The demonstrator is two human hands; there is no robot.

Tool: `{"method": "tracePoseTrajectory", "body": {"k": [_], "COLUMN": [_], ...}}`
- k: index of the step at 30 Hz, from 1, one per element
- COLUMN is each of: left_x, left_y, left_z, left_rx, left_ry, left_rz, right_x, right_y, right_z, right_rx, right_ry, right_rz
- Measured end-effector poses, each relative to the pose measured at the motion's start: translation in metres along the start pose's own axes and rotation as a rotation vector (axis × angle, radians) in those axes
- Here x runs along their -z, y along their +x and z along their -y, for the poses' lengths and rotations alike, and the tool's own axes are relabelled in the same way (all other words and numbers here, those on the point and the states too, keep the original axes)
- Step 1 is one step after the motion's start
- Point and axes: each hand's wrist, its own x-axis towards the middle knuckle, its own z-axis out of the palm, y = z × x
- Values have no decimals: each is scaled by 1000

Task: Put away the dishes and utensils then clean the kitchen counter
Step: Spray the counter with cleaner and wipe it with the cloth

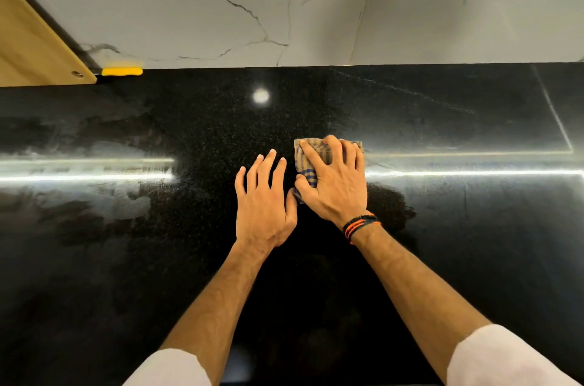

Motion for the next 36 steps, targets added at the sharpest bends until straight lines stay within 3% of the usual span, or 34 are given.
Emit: {"method": "tracePoseTrajectory", "body": {"k": [6,16,22,29,36], "left_x": [1,1,1,2,3], "left_y": [0,0,0,1,1], "left_z": [2,0,-1,-2,-1], "left_rx": [-6,8,11,12,10], "left_ry": [-19,-24,-28,-4,-19], "left_rz": [-5,8,2,6,3], "right_x": [0,13,5,-12,-13], "right_y": [11,39,51,87,94], "right_z": [-13,-103,-81,-3,-11], "right_rx": [26,-69,-76,10,35], "right_ry": [-2,-62,-67,-33,-2], "right_rz": [-27,-71,-96,-47,-50]}}
